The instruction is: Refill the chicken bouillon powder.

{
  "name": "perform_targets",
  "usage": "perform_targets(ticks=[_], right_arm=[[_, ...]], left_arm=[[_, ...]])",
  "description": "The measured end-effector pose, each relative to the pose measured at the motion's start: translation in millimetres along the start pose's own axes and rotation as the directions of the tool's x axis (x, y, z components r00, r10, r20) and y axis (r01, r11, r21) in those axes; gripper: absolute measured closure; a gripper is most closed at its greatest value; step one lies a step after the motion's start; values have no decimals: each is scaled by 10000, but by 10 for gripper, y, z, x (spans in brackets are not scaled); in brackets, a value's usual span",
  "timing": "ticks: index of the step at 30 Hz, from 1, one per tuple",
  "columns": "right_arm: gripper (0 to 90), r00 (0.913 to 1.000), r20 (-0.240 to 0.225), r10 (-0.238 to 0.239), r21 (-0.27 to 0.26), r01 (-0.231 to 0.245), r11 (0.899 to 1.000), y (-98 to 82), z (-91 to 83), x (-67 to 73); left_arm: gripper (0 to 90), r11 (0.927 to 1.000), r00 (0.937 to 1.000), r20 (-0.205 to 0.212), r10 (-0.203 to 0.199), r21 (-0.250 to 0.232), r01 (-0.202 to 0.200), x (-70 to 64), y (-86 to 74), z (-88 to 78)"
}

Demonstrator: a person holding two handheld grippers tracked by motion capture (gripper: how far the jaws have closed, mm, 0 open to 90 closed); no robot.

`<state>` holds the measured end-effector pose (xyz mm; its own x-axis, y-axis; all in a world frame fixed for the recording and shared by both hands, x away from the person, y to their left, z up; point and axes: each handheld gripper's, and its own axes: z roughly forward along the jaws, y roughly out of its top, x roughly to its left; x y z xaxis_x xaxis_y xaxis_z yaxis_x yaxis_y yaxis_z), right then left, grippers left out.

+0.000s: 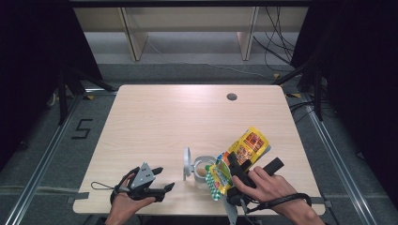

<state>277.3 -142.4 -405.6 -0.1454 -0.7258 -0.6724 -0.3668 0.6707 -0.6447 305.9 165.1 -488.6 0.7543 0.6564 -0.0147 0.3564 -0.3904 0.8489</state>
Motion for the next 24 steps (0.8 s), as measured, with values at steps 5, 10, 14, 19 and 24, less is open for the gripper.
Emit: perform_targets(ticks=[5, 10, 14, 19, 24], right_arm=[[606, 9979, 536, 372, -244, -359, 9991, -23, 3, 23], [607, 9864, 203, 1630, -152, -1627, 9866, -45, -17, 90], [607, 9798, -11, 2000, -473, -1998, 9787, -110, -3, 92], [608, 9708, -250, 2384, -615, -2395, 9689, -130, 48, 133], [609, 9793, -116, 2019, -437, -2022, 9784, -130, 42, 126]], left_arm=[[304, 10000, 10000, -33, -14, -63, 14, 0, -1, -2], [304, 10000, 10000, 4, -13, 4, 13, 1, 0, 0], [304, 9998, 9998, -158, 156, 146, -154, 5, 2, -8], [304, 10000, 10000, -32, 74, 6, -74, 8, -1, 1], [304, 9995, 9995, -55, 324, 25, -324, 16, 2, 7]])
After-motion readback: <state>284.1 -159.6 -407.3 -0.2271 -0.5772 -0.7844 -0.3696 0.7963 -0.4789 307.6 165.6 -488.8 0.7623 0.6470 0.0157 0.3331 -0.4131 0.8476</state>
